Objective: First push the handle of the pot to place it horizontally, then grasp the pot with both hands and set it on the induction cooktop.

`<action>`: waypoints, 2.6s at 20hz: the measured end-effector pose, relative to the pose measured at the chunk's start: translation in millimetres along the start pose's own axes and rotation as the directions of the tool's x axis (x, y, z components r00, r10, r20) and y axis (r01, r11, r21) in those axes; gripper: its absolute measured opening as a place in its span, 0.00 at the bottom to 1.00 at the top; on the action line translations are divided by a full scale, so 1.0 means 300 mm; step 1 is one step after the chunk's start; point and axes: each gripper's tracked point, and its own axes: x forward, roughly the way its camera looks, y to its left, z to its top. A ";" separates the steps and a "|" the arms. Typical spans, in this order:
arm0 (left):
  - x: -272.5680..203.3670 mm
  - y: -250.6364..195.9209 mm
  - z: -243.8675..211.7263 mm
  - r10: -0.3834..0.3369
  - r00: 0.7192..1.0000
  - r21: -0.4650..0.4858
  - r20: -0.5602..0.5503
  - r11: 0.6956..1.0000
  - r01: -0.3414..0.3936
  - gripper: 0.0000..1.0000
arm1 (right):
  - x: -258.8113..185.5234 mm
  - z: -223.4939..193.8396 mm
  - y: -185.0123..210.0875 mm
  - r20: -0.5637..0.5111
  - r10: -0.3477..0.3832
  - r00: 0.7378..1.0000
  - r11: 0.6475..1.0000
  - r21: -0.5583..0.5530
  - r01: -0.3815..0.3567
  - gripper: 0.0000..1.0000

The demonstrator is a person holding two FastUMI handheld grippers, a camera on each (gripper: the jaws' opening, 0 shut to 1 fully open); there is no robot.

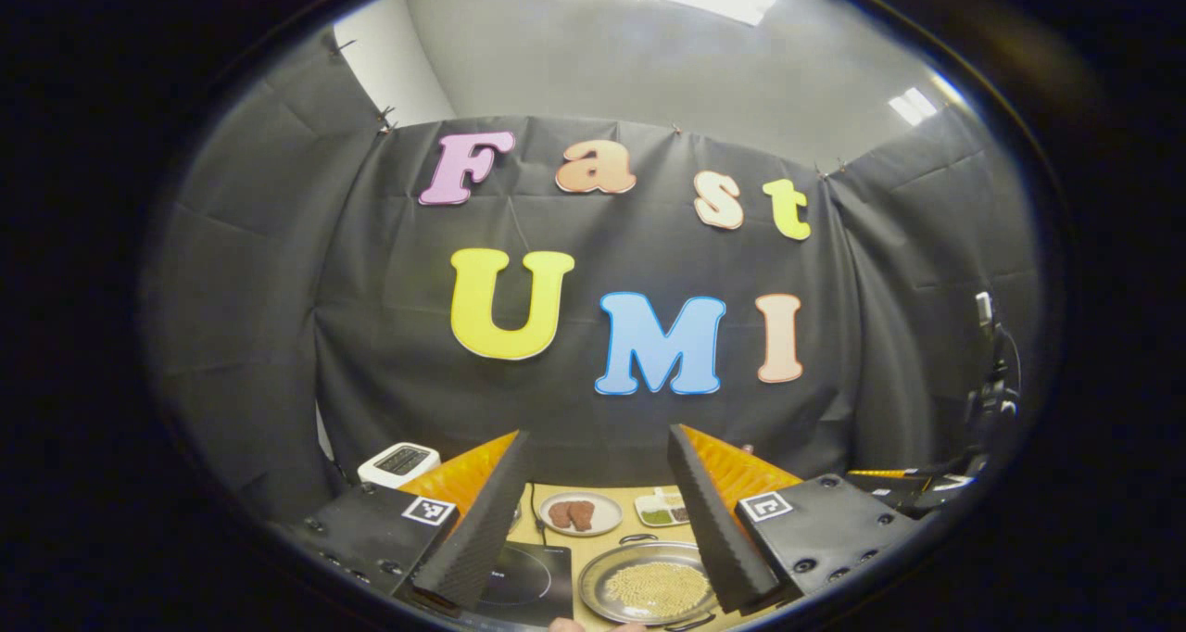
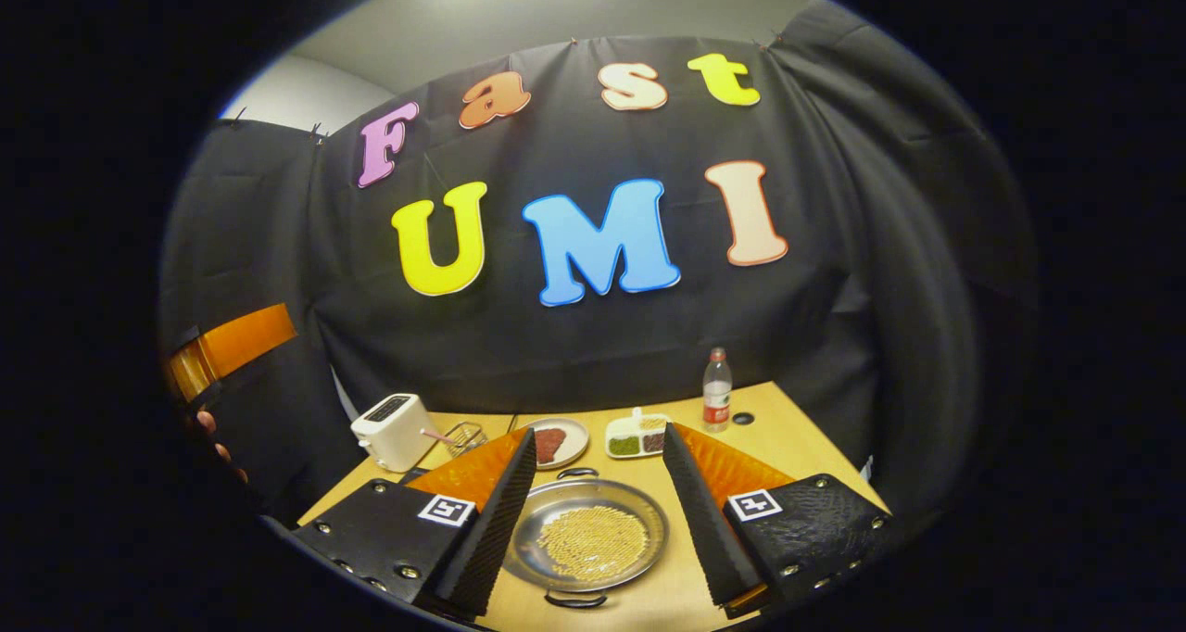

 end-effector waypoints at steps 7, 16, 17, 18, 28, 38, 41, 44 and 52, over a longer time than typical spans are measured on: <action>-0.018 0.028 -0.013 0.011 1.000 -0.008 -0.003 1.000 -0.011 0.99 | 0.003 -0.227 0.106 -0.219 0.125 0.968 0.989 -0.051 -0.139 0.39; -0.067 0.064 -0.023 0.041 0.999 -0.008 -0.003 0.999 -0.041 0.99 | 0.021 -0.507 0.157 -0.470 0.150 0.870 0.983 -0.028 -0.184 0.02; -0.072 0.073 -0.020 0.048 0.999 -0.007 -0.001 0.999 -0.048 0.99 | 0.033 -0.537 0.158 -0.497 0.149 0.855 0.983 -0.017 -0.182 0.02; -0.074 0.080 -0.020 0.051 0.999 -0.006 -0.003 0.999 -0.051 0.99 | 0.043 -0.588 0.162 -0.532 0.152 0.833 0.984 0.000 -0.180 0.02; -0.113 0.168 -0.049 0.108 0.994 0.008 -0.029 0.994 -0.108 0.99 | 0.046 -0.927 0.226 -0.767 0.172 0.618 0.980 0.069 -0.187 0.02; -0.154 0.275 -0.090 0.185 0.980 0.009 -0.069 0.983 -0.184 0.99 | 0.142 -1.090 0.262 -0.823 0.221 0.523 0.974 0.219 -0.067 0.01; -0.151 0.274 -0.100 0.187 0.980 0.008 -0.075 0.982 -0.187 0.93 | 0.163 -1.082 0.260 -0.803 0.227 0.551 0.966 0.259 -0.020 0.01; -0.147 0.259 -0.104 0.175 0.981 -0.002 -0.081 0.984 -0.176 0.99 | 0.160 -1.081 0.227 -0.806 0.202 0.556 0.969 0.247 0.006 0.01; -0.117 0.149 -0.120 0.100 0.991 0.016 -0.087 0.995 -0.099 0.94 | 0.121 -1.063 0.072 -0.812 0.093 0.576 0.991 0.132 0.027 0.01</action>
